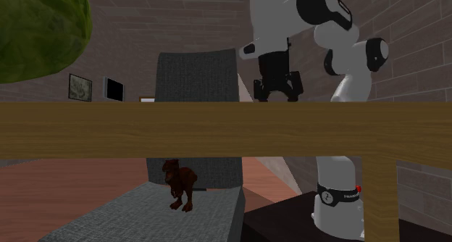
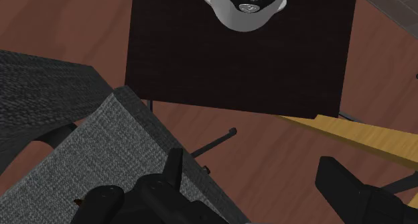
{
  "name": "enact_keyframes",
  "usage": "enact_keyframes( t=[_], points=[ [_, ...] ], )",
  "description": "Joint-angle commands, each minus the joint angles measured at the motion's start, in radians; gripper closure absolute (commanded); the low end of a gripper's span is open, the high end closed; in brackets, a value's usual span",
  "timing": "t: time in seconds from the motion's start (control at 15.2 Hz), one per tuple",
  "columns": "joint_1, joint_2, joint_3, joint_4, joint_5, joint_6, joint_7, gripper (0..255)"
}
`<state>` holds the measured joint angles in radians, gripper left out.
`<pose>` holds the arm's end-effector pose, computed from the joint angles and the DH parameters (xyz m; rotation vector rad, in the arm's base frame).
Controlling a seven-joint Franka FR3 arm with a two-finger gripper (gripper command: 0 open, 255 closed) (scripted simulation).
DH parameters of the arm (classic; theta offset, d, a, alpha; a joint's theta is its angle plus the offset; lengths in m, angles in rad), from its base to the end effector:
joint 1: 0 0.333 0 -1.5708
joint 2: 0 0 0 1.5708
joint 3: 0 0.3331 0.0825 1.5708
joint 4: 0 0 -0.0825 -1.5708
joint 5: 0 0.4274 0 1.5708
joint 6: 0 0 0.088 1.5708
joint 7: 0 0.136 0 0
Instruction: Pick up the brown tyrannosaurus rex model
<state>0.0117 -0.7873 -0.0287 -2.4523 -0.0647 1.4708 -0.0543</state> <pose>0.3155 -0.0158 0.5180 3.0875 0.0734 -0.3031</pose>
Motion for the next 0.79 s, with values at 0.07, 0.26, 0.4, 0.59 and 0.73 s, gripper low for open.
enact_keyframes(
  t=[0.07,0.26,0.4,0.59,0.73],
  points=[
    [-0.001,0.016,-0.020,-0.009,-0.012,0.035,-0.028,0],
    [-0.004,0.075,-0.080,-0.025,-0.043,0.141,-0.112,0],
    [-0.004,0.123,-0.119,-0.027,-0.058,0.212,-0.167,0],
    [0.001,0.207,-0.177,-0.018,-0.070,0.316,-0.251,0],
    [0.006,0.270,-0.214,-0.004,-0.070,0.383,-0.309,0]
  ],
)
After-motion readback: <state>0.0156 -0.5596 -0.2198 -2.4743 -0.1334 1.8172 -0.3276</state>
